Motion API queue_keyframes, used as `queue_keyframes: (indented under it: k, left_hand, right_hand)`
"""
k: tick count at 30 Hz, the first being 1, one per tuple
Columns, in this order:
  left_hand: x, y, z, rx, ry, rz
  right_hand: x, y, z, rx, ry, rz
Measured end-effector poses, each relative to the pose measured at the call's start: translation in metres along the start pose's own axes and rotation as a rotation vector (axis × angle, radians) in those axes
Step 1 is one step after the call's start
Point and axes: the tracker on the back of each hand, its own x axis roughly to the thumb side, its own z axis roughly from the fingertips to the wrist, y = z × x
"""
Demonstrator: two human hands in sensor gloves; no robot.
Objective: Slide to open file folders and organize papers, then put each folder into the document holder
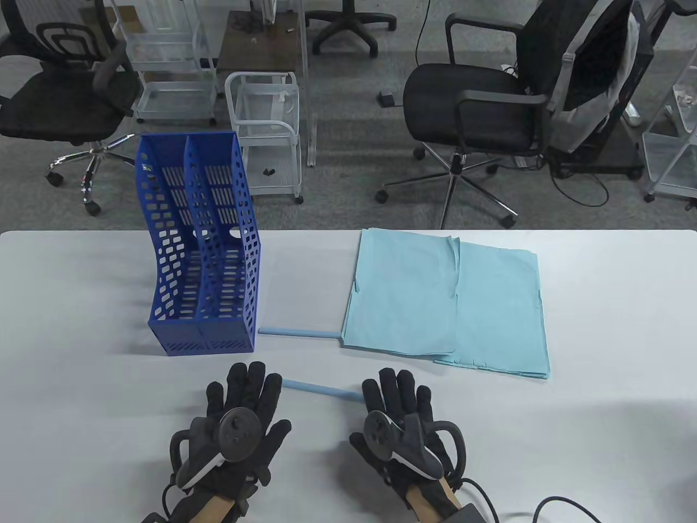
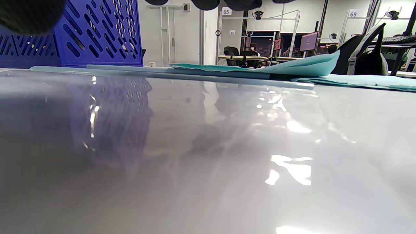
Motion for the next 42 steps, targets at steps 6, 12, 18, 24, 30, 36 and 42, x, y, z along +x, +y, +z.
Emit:
queue_keyframes:
  k: [6, 12, 18, 24, 30, 36, 42]
  left_hand:
    - [0.005, 0.005, 0.0, 0.041, -0.036, 0.02]
    - [0.024, 0.005, -0.023, -0.002, -0.049, -0.005]
    - [0.044, -0.006, -0.067, -0.219, -0.052, -0.127]
    - [0.051, -0.026, -0.103, -0.373, 0.004, -0.255]
    - [0.067, -0.021, -0.12, -0.443, -0.015, -0.317]
    - [0.072, -0.021, -0.134, -0.564, -0.018, -0.342]
    - [0.07, -0.019, -0.124, -0.494, -0.067, -0.374]
  right_hand:
    - [-0.002, -0.008, 0.002, -0.026, 0.007, -0.009]
    - [-0.009, -0.018, 0.007, -0.046, 0.02, -0.036]
    - [-0.016, -0.02, 0.008, -0.027, 0.038, -0.057]
    - [-0.022, -0.021, 0.007, -0.024, 0.052, -0.074]
    - [-0.022, -0.018, 0.006, -0.009, 0.054, -0.074]
    - [-0.024, -0.018, 0.006, -0.005, 0.059, -0.087]
    - [-0.032, -0.018, 0.005, 0.001, 0.081, -0.128]
